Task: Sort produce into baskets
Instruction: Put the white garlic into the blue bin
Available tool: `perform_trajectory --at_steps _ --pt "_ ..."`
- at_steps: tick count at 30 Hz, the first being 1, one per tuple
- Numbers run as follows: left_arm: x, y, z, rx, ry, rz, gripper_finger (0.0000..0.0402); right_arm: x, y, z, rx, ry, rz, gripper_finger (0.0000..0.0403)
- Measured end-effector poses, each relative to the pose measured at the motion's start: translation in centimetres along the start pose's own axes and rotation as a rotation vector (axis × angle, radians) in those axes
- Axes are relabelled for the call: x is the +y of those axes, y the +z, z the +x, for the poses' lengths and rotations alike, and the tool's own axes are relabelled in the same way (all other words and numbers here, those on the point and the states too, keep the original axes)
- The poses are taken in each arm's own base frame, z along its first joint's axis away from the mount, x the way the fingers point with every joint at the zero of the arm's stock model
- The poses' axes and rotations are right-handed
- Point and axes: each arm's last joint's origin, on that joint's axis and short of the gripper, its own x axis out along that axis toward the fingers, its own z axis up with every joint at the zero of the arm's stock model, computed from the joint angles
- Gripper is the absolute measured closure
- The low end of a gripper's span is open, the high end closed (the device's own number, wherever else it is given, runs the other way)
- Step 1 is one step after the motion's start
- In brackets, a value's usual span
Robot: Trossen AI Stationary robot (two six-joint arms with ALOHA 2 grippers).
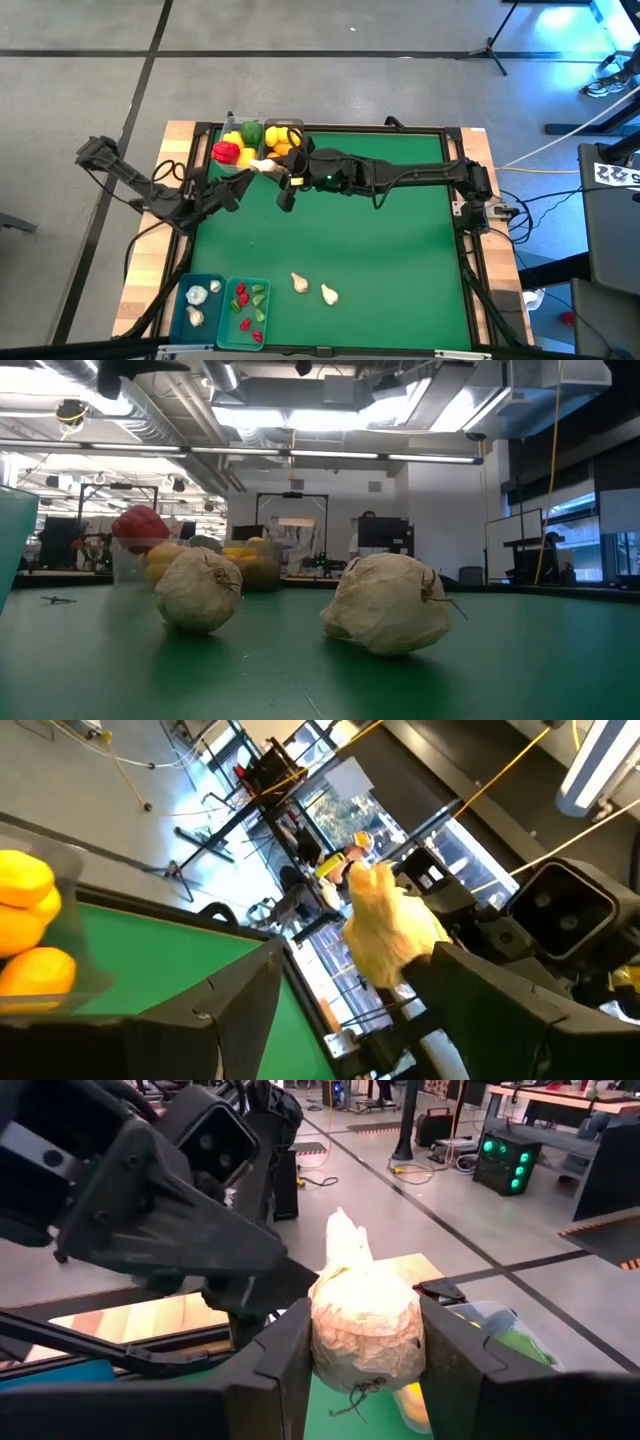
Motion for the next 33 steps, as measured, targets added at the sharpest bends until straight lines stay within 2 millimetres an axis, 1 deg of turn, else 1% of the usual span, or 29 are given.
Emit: perform_trajectory --at_steps 11,16,22,33 --pt "-0.7 -0.1 2.2 -0.04 -0.072 0.009 0.0159 0.0 -0.4 0.0 0.035 0.022 0.009 0.0265" --pt "-0.6 -0.5 2.8 -0.034 -0.081 0.016 0.0173 0.0 -0.4 0.0 0.036 0.021 0.008 0.0265" --pt "-0.6 -0.5 2.8 -0.039 -0.071 0.001 0.0221 0.0 -0.4 0.0 0.042 0.0 0.003 0.0265" --pt "-0.4 -0.2 2.8 -0.095 -0.005 -0.015 0.0312 -0.1 -0.5 0.0 0.044 -0.009 0.002 0.0265"
